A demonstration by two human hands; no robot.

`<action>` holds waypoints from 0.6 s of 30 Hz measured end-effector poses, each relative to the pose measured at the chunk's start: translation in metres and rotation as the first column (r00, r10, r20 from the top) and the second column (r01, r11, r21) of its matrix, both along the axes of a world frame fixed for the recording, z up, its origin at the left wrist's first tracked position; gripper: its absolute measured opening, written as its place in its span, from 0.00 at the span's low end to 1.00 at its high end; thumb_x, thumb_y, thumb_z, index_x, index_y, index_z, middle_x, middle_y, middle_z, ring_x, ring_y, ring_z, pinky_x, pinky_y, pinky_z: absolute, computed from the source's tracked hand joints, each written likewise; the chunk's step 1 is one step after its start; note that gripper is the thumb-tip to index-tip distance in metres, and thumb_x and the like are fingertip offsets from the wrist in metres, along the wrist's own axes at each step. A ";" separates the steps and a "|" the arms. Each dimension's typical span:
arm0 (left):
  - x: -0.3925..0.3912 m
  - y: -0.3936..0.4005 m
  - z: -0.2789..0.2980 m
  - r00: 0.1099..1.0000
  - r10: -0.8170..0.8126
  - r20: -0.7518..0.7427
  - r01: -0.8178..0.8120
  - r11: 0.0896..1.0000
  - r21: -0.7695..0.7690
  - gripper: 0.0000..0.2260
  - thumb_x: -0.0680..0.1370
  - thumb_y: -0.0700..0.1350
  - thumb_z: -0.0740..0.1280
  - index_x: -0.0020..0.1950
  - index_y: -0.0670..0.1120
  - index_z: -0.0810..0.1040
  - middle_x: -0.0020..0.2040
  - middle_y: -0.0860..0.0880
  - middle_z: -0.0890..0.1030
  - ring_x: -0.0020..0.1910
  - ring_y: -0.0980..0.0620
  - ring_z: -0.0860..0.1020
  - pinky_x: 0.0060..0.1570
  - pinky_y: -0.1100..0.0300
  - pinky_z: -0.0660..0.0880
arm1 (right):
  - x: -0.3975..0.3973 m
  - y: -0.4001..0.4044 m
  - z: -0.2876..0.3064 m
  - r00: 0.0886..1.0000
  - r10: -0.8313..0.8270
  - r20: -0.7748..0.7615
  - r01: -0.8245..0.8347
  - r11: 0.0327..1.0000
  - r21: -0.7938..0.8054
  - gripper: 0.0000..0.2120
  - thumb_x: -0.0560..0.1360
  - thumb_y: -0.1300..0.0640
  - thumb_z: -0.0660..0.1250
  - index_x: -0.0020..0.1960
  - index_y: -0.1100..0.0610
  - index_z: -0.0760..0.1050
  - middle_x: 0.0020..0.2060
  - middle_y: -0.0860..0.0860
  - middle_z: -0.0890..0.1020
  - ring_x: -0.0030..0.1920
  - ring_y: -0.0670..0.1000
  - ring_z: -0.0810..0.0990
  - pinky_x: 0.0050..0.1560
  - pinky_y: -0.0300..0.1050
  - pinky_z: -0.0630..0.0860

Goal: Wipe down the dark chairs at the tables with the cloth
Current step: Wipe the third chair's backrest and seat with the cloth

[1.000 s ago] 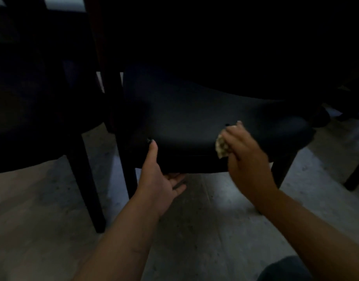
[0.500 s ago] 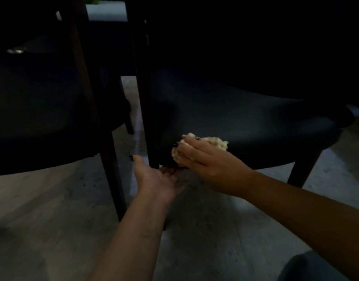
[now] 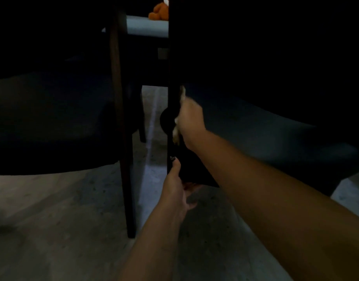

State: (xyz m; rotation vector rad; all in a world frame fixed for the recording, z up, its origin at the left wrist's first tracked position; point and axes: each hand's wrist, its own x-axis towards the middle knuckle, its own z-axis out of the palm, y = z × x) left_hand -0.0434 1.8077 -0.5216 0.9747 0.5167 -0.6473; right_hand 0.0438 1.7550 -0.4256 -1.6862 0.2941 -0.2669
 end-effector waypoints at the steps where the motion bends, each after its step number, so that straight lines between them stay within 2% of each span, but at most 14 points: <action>1: 0.001 0.000 -0.001 1.000 -0.012 0.013 0.012 1.000 0.004 0.31 0.76 0.69 0.56 0.69 0.50 0.73 0.62 0.47 0.80 0.56 0.46 0.79 0.65 0.37 0.59 | -0.010 -0.005 -0.008 0.999 0.034 -0.034 -0.038 0.992 -0.117 0.15 0.81 0.55 0.54 0.46 0.59 0.77 0.36 0.54 0.78 0.35 0.51 0.76 0.36 0.44 0.73; 2: 0.001 0.000 -0.001 0.999 -0.022 0.027 0.022 1.000 0.010 0.30 0.76 0.69 0.55 0.69 0.50 0.73 0.61 0.48 0.80 0.55 0.47 0.79 0.63 0.38 0.60 | -0.019 -0.011 -0.012 0.998 0.062 -0.032 -0.068 0.964 -0.256 0.13 0.80 0.60 0.55 0.46 0.61 0.77 0.36 0.54 0.78 0.35 0.50 0.76 0.35 0.42 0.73; 4: 0.001 -0.001 -0.001 0.998 -0.038 0.045 0.037 0.999 0.027 0.29 0.77 0.68 0.55 0.68 0.50 0.73 0.60 0.48 0.80 0.54 0.48 0.80 0.59 0.40 0.61 | -0.034 -0.019 -0.010 0.988 0.078 0.137 0.002 0.861 -0.509 0.09 0.77 0.65 0.56 0.44 0.63 0.75 0.36 0.51 0.76 0.34 0.44 0.73 0.35 0.37 0.68; 5: 0.001 0.000 -0.001 0.998 -0.046 0.050 0.044 0.998 0.034 0.29 0.77 0.68 0.55 0.69 0.50 0.73 0.61 0.48 0.80 0.54 0.48 0.80 0.58 0.41 0.61 | -0.040 -0.019 -0.003 0.962 0.100 0.253 0.071 0.807 -0.586 0.09 0.77 0.66 0.56 0.48 0.62 0.75 0.41 0.50 0.76 0.39 0.43 0.74 0.39 0.33 0.68; 6: 0.001 0.000 -0.001 0.997 -0.050 0.055 0.048 0.998 0.041 0.29 0.77 0.68 0.55 0.69 0.51 0.73 0.61 0.47 0.80 0.54 0.48 0.80 0.57 0.41 0.61 | -0.042 -0.016 0.005 0.929 0.149 0.338 0.116 0.751 -0.650 0.12 0.77 0.67 0.56 0.57 0.64 0.75 0.51 0.53 0.77 0.50 0.45 0.76 0.49 0.30 0.69; 7: 0.001 0.001 -0.002 0.997 -0.053 0.058 0.050 0.998 0.047 0.29 0.77 0.68 0.55 0.69 0.51 0.73 0.61 0.48 0.80 0.54 0.47 0.80 0.57 0.41 0.62 | -0.041 -0.013 0.014 0.896 0.219 0.385 0.138 0.688 -0.712 0.17 0.78 0.69 0.57 0.65 0.66 0.71 0.62 0.58 0.74 0.63 0.50 0.72 0.62 0.31 0.66; 9: 0.000 0.001 -0.002 0.996 -0.051 0.067 0.047 0.997 0.060 0.29 0.76 0.69 0.55 0.68 0.51 0.73 0.58 0.48 0.81 0.53 0.48 0.81 0.58 0.40 0.62 | -0.030 -0.007 0.034 0.863 0.342 0.373 0.179 0.484 -0.857 0.22 0.77 0.70 0.55 0.71 0.68 0.63 0.72 0.65 0.62 0.74 0.61 0.59 0.74 0.43 0.55; 11: -0.001 0.000 -0.001 0.995 -0.055 0.078 0.050 0.996 0.070 0.30 0.75 0.70 0.55 0.67 0.52 0.73 0.55 0.49 0.82 0.52 0.49 0.82 0.61 0.39 0.62 | -0.014 -0.005 0.049 0.883 0.386 0.268 0.210 0.188 -0.960 0.23 0.78 0.66 0.45 0.73 0.67 0.61 0.74 0.65 0.58 0.76 0.63 0.51 0.75 0.47 0.45; 12: -0.002 -0.001 -0.001 0.996 -0.048 0.075 0.043 0.996 0.075 0.30 0.75 0.70 0.55 0.67 0.52 0.73 0.54 0.49 0.82 0.52 0.48 0.82 0.62 0.38 0.62 | -0.008 -0.005 0.054 0.896 0.405 0.179 0.196 0.000 -0.981 0.26 0.78 0.63 0.40 0.72 0.66 0.64 0.74 0.64 0.60 0.76 0.63 0.50 0.75 0.49 0.42; 13: -0.001 -0.002 -0.002 0.997 -0.033 0.066 0.028 0.996 0.080 0.30 0.76 0.70 0.55 0.67 0.52 0.73 0.54 0.48 0.82 0.52 0.48 0.81 0.61 0.39 0.62 | -0.006 -0.005 0.054 0.901 0.429 0.067 0.162 -0.189 -0.969 0.29 0.77 0.62 0.37 0.69 0.65 0.68 0.72 0.63 0.64 0.76 0.63 0.52 0.74 0.53 0.42; 15: -0.001 -0.005 0.000 0.999 0.004 0.051 -0.008 0.997 0.074 0.27 0.77 0.68 0.55 0.66 0.52 0.74 0.54 0.47 0.82 0.52 0.46 0.81 0.58 0.42 0.64 | -0.009 -0.004 0.035 0.880 0.434 -0.192 0.053 -0.491 -0.869 0.28 0.78 0.60 0.39 0.64 0.62 0.74 0.65 0.60 0.73 0.72 0.61 0.63 0.74 0.56 0.43; 16: -0.002 -0.007 0.003 0.999 0.026 0.041 -0.029 0.997 0.068 0.25 0.78 0.66 0.56 0.66 0.51 0.75 0.54 0.47 0.82 0.53 0.45 0.80 0.57 0.43 0.66 | -0.014 -0.002 0.022 0.842 0.436 -0.318 0.004 -0.594 -0.805 0.25 0.79 0.59 0.42 0.64 0.60 0.74 0.63 0.57 0.74 0.69 0.58 0.65 0.74 0.54 0.42; 17: -0.003 -0.008 0.005 0.998 0.046 0.036 -0.048 0.997 0.066 0.24 0.80 0.63 0.56 0.66 0.49 0.75 0.54 0.46 0.82 0.55 0.43 0.80 0.56 0.45 0.69 | -0.021 -0.001 0.008 0.800 0.444 -0.404 -0.048 -0.622 -0.781 0.22 0.80 0.59 0.45 0.65 0.57 0.74 0.63 0.54 0.73 0.68 0.56 0.66 0.75 0.52 0.41; 18: -0.004 -0.009 0.007 0.997 0.060 0.045 -0.063 0.996 0.070 0.22 0.81 0.59 0.56 0.67 0.46 0.75 0.56 0.45 0.82 0.59 0.41 0.78 0.56 0.46 0.70 | -0.028 0.000 -0.002 0.773 0.458 -0.439 -0.103 -0.592 -0.799 0.21 0.81 0.58 0.46 0.64 0.55 0.74 0.63 0.53 0.73 0.68 0.54 0.66 0.76 0.50 0.41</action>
